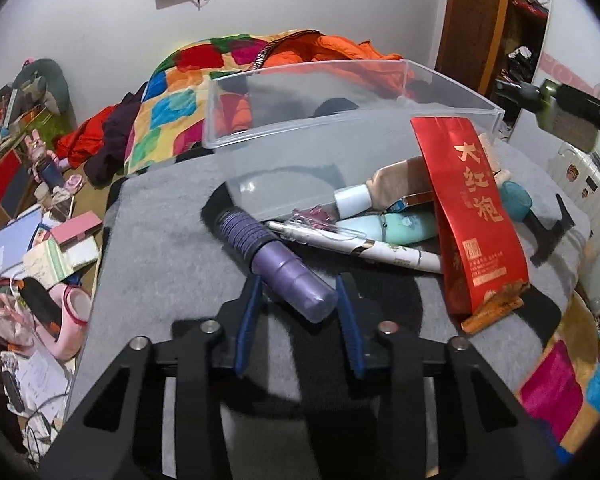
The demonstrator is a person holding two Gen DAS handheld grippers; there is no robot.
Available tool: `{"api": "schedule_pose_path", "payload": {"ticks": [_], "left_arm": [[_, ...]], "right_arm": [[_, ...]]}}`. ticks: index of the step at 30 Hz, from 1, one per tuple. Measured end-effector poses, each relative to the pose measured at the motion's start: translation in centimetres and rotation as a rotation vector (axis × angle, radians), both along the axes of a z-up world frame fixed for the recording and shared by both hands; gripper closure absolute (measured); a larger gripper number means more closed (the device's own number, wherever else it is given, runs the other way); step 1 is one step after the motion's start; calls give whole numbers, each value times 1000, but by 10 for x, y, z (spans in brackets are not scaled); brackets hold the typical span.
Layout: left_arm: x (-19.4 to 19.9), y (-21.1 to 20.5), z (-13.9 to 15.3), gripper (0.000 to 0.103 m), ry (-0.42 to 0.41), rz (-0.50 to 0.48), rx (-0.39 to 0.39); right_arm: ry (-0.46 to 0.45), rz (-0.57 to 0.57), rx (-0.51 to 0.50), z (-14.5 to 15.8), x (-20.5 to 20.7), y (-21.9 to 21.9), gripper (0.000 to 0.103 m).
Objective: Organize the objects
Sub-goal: 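Grasp the purple-black cosmetic tube with the left tool while the right tool carries the bottle, then lower the bottle into the clear box and open the right tool while the left tool drops the tube in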
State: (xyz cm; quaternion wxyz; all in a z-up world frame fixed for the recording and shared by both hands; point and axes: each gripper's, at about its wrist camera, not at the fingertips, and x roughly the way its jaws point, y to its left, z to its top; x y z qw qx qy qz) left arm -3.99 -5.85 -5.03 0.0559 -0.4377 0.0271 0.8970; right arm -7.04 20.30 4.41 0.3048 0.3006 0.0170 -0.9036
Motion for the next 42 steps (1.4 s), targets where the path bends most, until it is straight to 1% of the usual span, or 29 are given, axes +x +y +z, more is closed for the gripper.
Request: {"api": "schedule_pose_path", "payload": {"ticks": [2,5,7,9,10,11,13,16,18,19,20,22,27,33,37,42], "left_arm": [[5,-7,2,73,-8,12,7],[10,-17,4,73,-19,33,23],[10,-24,9,71,-20,47,62],[7,-27,13,63,-15,60,74],[3,-28,14,55,-10,75,60],[-1,-29,13,50,-9,88,46],[-12,-31,8,50,-29,101,47],[-31,-38,-8,50,-84,136,54],[-37,-40,-16,51,-98,151,60],[-37,-40,-16,57,-82,155,56],[-36,-40,-15,68,-77,155,54],[-34,-40,-14,78,-70,156,63],[-24,-40,-7,78,-53,161,57],[-18,-41,25,78,20,159,70],[-24,-37,50,78,72,141,85],[-47,-29,70,78,95,102,105]], "right_arm": [[5,1,-3,3,-5,-2,65],[24,-7,9,8,-15,-7,65],[24,-10,11,10,-24,-11,65],[26,-12,15,12,-31,-14,65],[27,-12,18,12,-35,-17,65],[27,-9,19,13,-39,-20,65],[31,-5,26,15,-44,-27,65],[34,1,47,15,-54,-37,65],[31,3,57,14,-59,-43,65],[27,6,64,13,-62,-45,65],[24,6,70,12,-65,-47,65],[19,4,91,9,-71,-53,65],[-21,16,120,-2,-91,-63,65],[-82,36,128,-16,-111,-73,65],[-118,51,129,-24,-123,-78,65],[-135,57,146,-32,-130,-85,65]]}}
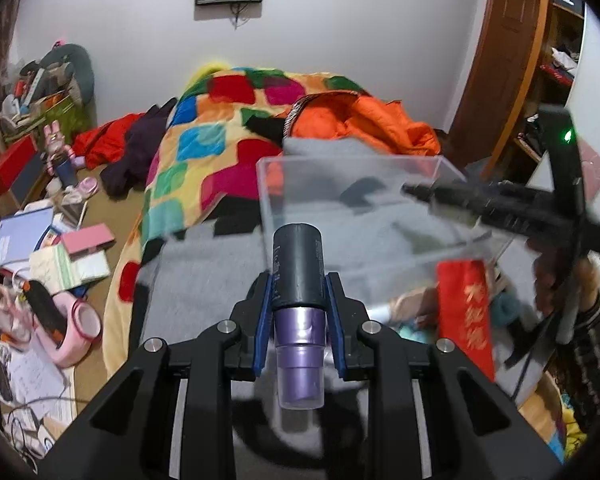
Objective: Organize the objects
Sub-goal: 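Lower the bottle into the clear box and open the right tool while the left tool drops the tube in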
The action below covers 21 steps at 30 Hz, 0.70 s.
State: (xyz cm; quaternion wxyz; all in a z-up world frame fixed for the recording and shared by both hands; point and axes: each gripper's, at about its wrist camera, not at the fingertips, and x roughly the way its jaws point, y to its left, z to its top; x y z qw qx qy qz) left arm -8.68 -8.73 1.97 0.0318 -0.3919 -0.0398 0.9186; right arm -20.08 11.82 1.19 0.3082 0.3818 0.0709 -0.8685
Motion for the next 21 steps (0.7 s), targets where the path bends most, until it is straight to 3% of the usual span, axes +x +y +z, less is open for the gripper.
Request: {"api": "schedule_pose_path", "payload": {"ticks": [13,21], "left_arm": [[-82,30,-20,78,-128,-70,25],[-107,44,-43,78,-195,-95,-22]], "right_arm": [[-4,39,80,-17,-2,-15,65],[11,50,108,-19,1,-16,65]]}}
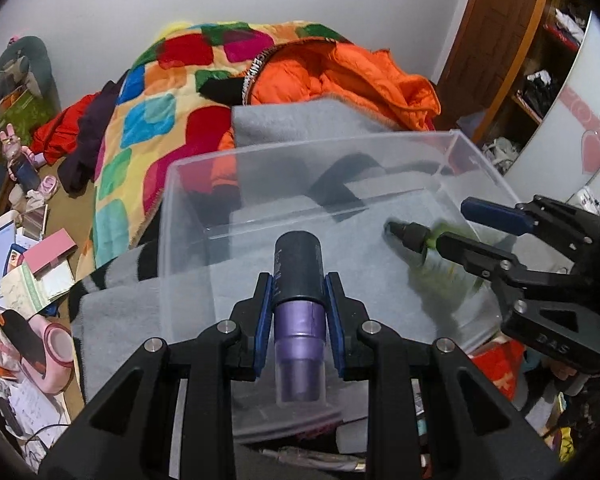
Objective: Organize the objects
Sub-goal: 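Lower the bottle into the clear box and open the right tool while the left tool drops the tube in, then grasp the red tea packet with the left tool while the right tool grasps the blue tape roll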
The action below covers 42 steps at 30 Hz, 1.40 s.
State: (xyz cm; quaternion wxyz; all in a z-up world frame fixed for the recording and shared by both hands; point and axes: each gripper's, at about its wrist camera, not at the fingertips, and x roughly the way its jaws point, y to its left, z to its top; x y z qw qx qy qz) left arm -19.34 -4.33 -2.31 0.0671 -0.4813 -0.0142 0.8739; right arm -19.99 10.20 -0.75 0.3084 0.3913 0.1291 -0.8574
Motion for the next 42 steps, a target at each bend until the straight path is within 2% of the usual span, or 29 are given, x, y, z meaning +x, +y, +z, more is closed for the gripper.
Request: {"api": "schedule_pose_path", "payload": {"ticks": [8,11,15,20,26,30,34,42], "left_arm": [[1,8,-4,78,-14,-32,25],[6,10,0,78,-4,-44,28],[18,13,10,75,18,-56,22],[40,16,25,49,65,-47,3],[70,24,41,26,131,-23,-42],[86,36,46,18,161,-25,-77],[107,52,47,8,192,-39,-89],[133,84,24,8,165,-73,-87]], "right_arm": [[-5,8,6,0,6,2,64],[-11,9,-1,1,9,5,59],[-3,4,-5,4,14,10,58],[20,-6,-16,13,23,21,48],[47,-28,-49,27,40,44,44],[81,-54,-56,35,54,60,37],[90,-67,-57,36,70,77,36],[40,-76,-53,18,91,99,35]]}}
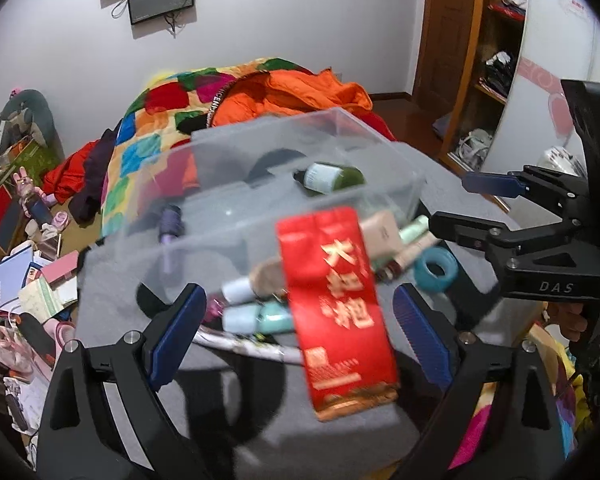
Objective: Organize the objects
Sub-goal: 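Grasp the red tea packet with the left tool while the right tool grasps the blue tape roll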
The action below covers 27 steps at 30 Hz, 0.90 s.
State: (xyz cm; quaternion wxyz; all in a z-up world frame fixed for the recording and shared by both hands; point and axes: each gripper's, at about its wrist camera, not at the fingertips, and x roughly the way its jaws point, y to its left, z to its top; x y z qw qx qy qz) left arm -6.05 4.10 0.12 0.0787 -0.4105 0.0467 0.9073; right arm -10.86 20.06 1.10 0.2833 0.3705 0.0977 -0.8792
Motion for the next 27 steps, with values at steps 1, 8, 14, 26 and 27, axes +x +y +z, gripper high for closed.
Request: {"api": "schedule_pose_path", "payload": {"ticks": [1,8,14,26,27], "left_arm": [[2,3,-3,7,-4,-1,1],[11,11,-29,7,-57,18,22],[17,13,-43,7,-62,37,27],[24,2,-47,49,-35,56,99],[26,1,-46,49,-31,58,111]], "right_arm": [[-9,1,1,-3,3,2,35],[-70,-13,0,-25,12,15,35],[-109,-9,20,-46,17,14,35],[-128,-13,-9,-58,11,5,67],[-125,-13,-14,-58,12,6,67]]}}
